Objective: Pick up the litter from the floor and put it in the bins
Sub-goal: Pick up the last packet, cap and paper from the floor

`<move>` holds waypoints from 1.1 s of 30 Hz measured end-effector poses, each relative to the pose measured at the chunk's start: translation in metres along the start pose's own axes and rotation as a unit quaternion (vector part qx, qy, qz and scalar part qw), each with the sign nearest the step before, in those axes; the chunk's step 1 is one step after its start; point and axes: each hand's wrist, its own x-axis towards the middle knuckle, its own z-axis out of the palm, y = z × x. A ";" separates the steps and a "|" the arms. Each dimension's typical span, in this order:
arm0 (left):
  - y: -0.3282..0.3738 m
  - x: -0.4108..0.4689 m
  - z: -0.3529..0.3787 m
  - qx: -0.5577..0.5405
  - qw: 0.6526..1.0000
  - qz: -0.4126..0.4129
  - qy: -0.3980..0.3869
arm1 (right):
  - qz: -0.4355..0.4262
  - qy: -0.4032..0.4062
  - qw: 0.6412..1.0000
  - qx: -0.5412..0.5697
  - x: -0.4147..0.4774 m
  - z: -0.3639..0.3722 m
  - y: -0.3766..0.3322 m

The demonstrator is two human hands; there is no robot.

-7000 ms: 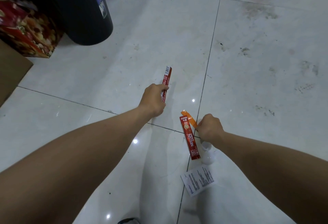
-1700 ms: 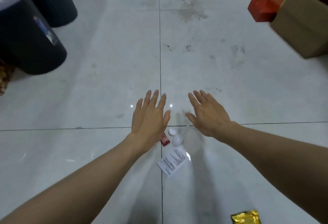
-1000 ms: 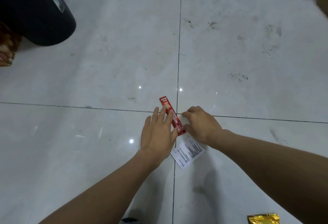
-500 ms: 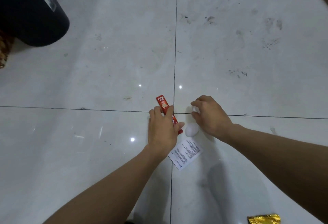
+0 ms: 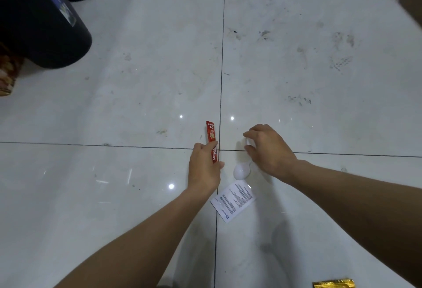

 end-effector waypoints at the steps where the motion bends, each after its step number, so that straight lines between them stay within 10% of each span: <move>1: 0.001 0.000 -0.002 -0.004 1.000 0.002 0.003 | -0.004 0.004 1.000 -0.002 0.001 -0.003 0.000; 33: 0.051 0.065 -0.272 -0.050 0.960 0.152 0.229 | -0.112 0.141 0.978 0.106 0.134 -0.097 -0.205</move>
